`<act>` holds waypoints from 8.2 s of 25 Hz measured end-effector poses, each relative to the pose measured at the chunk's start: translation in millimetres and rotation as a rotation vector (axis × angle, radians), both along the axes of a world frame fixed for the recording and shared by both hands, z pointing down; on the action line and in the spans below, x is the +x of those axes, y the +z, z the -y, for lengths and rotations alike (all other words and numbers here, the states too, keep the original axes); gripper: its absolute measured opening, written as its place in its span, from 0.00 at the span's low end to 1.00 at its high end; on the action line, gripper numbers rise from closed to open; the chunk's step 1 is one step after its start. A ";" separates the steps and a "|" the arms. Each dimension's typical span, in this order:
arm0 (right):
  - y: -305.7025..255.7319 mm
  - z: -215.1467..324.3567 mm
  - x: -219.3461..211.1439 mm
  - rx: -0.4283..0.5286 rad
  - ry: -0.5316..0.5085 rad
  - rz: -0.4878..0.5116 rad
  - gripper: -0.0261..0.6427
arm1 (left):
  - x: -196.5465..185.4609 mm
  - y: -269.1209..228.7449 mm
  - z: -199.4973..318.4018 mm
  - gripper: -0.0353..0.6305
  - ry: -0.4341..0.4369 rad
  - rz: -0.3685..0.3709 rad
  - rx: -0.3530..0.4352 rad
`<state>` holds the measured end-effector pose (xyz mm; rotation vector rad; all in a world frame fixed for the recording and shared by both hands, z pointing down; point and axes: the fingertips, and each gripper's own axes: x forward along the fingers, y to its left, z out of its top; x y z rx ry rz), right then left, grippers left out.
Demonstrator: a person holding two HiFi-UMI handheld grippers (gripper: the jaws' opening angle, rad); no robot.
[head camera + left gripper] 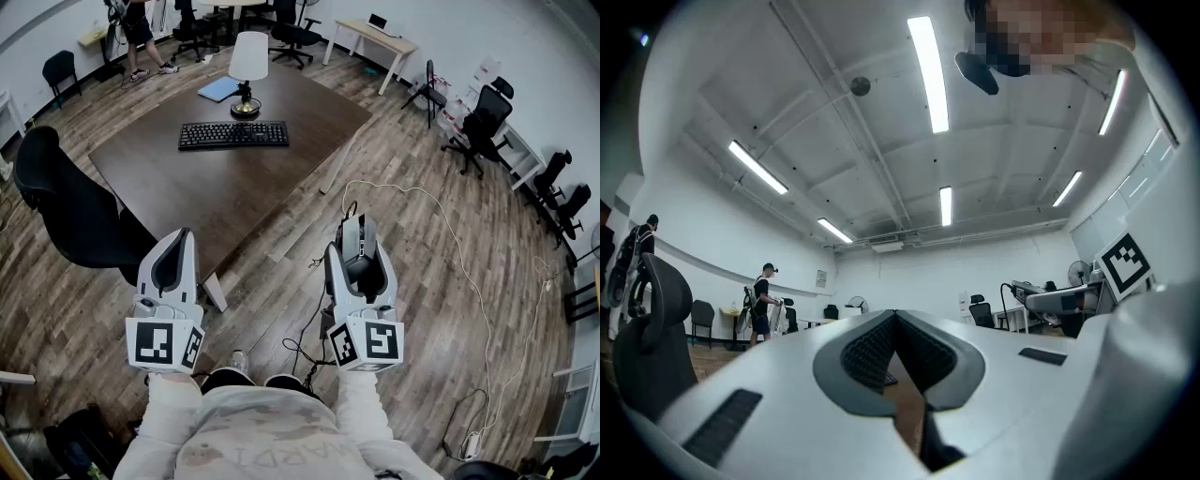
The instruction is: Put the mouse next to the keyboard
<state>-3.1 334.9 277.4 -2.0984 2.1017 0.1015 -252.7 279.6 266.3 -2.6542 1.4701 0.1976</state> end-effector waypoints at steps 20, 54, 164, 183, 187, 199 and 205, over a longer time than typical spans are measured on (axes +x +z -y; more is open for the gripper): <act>-0.6 63.5 -19.9 0.015 0.059 0.033 0.50 | -29.1 -3.6 77.0 0.06 0.038 -0.014 0.016; 2.6 265.3 103.8 -0.010 0.009 0.009 0.50 | 86.2 0.6 258.3 0.06 -0.030 -0.024 0.016; 323.3 711.3 200.4 -0.757 -0.162 0.143 0.50 | 187.6 114.3 573.4 0.06 -0.275 0.064 -0.244; 379.6 732.5 194.6 -0.952 -0.127 0.048 0.50 | 177.9 129.6 596.3 0.06 -0.326 0.073 -0.274; 386.0 733.0 194.0 -0.975 -0.116 0.044 0.50 | 176.1 131.7 598.9 0.06 -0.328 0.074 -0.278; 389.6 736.5 192.7 -0.975 -0.116 -0.007 0.50 | 178.1 133.1 599.2 0.06 -0.335 0.088 -0.281; 390.0 736.2 192.3 -0.972 -0.128 -0.014 0.52 | 180.2 129.5 592.4 0.06 -0.358 0.090 -0.275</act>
